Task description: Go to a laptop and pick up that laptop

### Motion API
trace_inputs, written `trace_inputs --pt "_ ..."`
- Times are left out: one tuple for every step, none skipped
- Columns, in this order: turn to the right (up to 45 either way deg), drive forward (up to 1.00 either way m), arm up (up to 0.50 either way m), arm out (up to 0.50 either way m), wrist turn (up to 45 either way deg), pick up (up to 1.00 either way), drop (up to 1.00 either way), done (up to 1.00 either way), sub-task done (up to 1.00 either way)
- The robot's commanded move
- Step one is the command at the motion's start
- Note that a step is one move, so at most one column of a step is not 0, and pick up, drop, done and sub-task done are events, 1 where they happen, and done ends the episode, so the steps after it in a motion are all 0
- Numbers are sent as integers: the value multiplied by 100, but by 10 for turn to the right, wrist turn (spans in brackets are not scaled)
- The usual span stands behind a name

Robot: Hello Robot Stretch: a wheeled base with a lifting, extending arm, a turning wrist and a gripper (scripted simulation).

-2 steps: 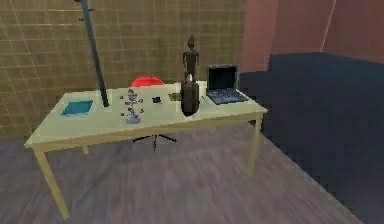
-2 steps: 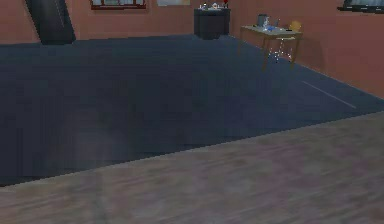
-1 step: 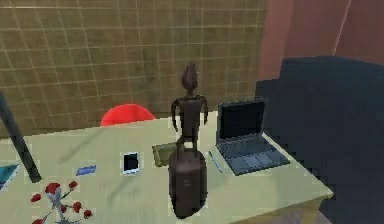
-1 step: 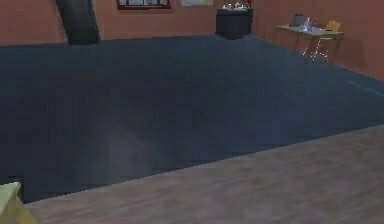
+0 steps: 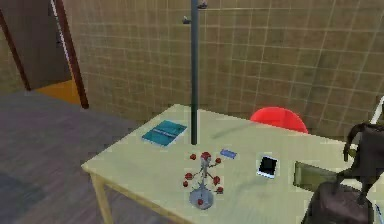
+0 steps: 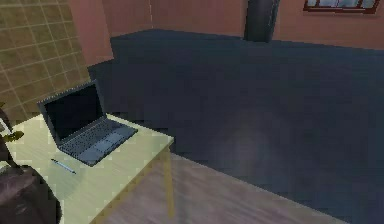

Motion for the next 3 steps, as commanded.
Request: trace_inputs --pt "-240 0 0 0 0 0 0 0 0" --pt "0 0 50 0 0 0 0 0 0" --pt "0 0 32 0 0 0 0 0 0"
